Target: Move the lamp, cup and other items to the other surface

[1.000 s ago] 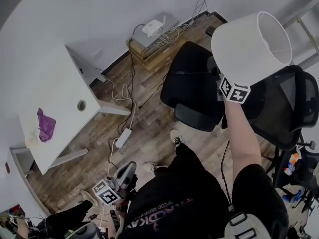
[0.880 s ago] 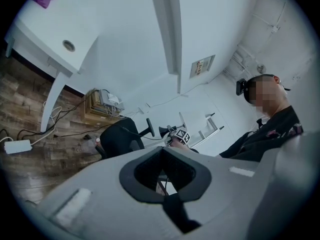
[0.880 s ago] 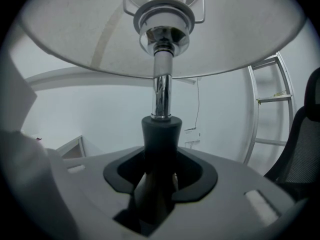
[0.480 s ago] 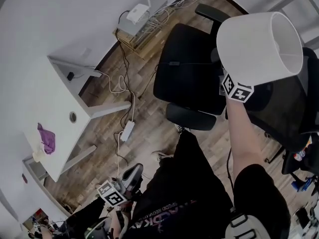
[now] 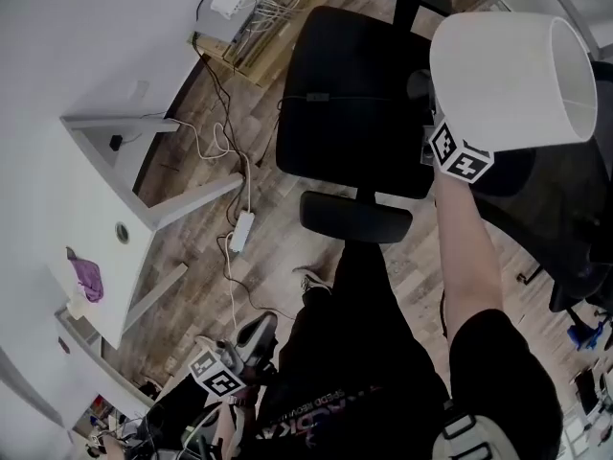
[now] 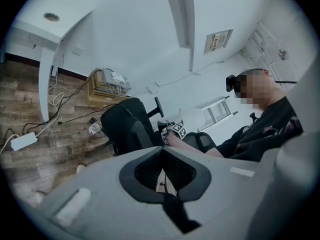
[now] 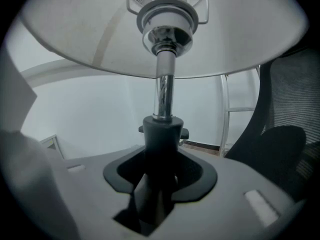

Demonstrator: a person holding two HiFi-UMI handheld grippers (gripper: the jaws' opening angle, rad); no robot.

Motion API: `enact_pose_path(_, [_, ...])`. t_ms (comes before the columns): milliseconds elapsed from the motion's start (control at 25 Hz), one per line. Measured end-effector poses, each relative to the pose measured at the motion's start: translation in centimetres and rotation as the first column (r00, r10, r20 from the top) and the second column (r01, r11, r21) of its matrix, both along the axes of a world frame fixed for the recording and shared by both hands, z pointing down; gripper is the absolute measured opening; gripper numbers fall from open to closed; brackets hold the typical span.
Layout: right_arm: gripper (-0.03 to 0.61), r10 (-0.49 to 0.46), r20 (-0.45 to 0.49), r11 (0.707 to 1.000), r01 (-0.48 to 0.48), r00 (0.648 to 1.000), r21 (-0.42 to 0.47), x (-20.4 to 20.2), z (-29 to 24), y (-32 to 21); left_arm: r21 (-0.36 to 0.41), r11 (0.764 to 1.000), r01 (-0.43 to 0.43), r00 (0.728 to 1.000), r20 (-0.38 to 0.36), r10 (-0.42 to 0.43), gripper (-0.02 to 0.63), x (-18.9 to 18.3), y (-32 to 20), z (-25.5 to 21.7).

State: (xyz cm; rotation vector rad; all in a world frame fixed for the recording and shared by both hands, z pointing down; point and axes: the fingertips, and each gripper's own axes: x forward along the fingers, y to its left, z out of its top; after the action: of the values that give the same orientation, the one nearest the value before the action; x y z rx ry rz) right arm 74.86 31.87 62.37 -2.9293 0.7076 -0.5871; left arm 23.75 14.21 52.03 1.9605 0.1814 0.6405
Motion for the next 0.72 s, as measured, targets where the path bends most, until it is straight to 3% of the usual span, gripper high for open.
enact_pose_path(720, [0.16,0.058,0.082,0.997,-0.053,0.995,-0.059,0.6,13.3,2.7,-0.016,0.999,-0.045,0.98,0.193,0.047,-0.002,-2.3,2.6,5.0])
